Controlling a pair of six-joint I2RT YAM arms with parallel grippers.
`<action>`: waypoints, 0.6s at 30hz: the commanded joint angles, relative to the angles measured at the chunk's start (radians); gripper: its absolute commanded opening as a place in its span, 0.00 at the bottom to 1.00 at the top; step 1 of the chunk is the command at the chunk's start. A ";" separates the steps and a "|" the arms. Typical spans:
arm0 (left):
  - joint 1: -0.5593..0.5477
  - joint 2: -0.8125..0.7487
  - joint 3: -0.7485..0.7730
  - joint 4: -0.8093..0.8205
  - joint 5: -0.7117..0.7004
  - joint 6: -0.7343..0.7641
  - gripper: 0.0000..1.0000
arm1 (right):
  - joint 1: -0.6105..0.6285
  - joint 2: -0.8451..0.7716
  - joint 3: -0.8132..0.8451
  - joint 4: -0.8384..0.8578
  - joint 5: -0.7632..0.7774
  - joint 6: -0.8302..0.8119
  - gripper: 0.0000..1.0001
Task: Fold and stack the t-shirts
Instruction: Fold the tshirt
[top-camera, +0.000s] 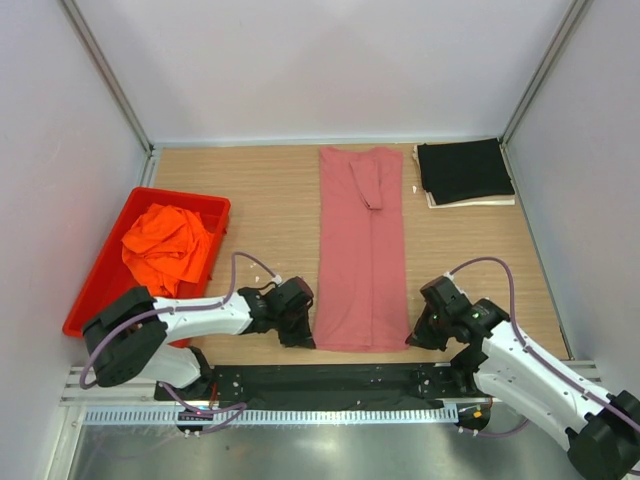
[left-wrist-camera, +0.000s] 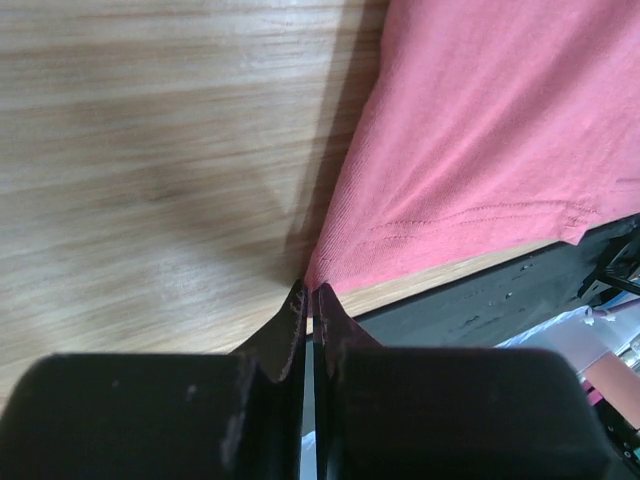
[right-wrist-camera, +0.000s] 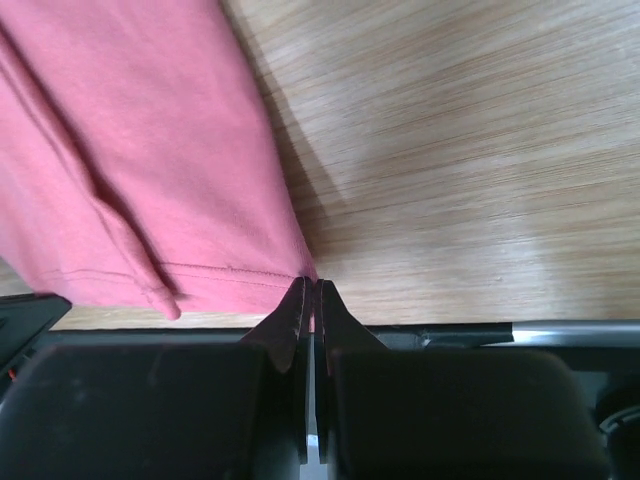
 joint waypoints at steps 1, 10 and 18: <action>-0.021 -0.054 -0.003 -0.070 -0.062 -0.037 0.00 | 0.006 -0.020 0.065 -0.066 0.044 -0.009 0.01; -0.045 -0.089 0.051 -0.119 -0.081 -0.066 0.00 | 0.006 -0.069 0.092 -0.103 0.046 -0.017 0.01; -0.047 -0.016 0.120 -0.136 -0.098 -0.037 0.00 | 0.006 -0.019 0.110 -0.040 0.107 -0.040 0.01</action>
